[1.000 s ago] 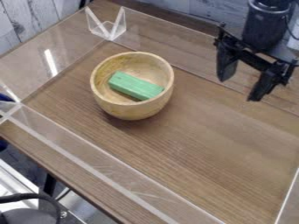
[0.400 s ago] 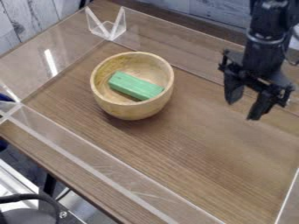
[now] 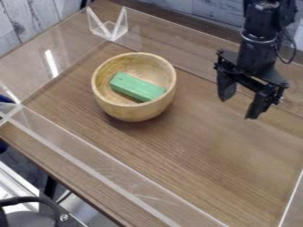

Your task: Put the green block in the brown bowl

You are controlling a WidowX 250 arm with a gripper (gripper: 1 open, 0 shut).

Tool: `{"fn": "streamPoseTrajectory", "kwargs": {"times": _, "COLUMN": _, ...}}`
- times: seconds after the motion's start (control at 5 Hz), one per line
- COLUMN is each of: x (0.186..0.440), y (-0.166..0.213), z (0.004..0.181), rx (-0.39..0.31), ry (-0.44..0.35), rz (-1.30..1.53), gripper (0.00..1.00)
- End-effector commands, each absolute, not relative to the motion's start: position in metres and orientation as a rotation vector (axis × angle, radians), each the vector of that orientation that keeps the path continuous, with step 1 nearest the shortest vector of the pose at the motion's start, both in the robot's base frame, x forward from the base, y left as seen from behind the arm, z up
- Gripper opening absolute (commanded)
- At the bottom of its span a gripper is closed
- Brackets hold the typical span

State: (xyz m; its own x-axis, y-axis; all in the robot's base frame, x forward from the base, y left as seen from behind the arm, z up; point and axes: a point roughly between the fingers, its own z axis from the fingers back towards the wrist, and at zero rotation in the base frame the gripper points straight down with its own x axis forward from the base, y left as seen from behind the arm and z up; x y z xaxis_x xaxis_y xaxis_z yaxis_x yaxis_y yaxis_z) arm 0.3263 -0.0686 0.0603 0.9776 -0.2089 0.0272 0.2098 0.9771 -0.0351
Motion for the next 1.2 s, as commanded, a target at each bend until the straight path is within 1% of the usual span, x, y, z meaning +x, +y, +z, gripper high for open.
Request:
{"fn": "streamPoseTrajectory", "kwargs": {"times": 0.0, "x": 0.338, "y": -0.064, "z": 0.089, "rx": -0.068, "ry": -0.077, "rz": -0.259, "gripper": 1.0}}
{"fn": "streamPoseTrajectory", "kwargs": {"times": 0.2, "x": 0.328, "y": -0.06, "z": 0.103, "rx": -0.096, "ry": -0.047, "rz": -0.319, "gripper": 1.0}}
{"fn": "streamPoseTrajectory", "kwargs": {"times": 0.4, "x": 0.328, "y": -0.06, "z": 0.108, "rx": -0.121, "ry": -0.033, "rz": -0.39, "gripper": 1.0}}
{"fn": "streamPoseTrajectory", "kwargs": {"times": 0.8, "x": 0.333, "y": -0.068, "z": 0.106, "rx": -0.071, "ry": -0.091, "rz": -0.472, "gripper": 1.0}}
{"fn": "streamPoseTrajectory", "kwargs": {"times": 1.0, "x": 0.325, "y": -0.08, "z": 0.115, "rx": -0.001, "ry": -0.066, "rz": -0.577, "gripper": 1.0}}
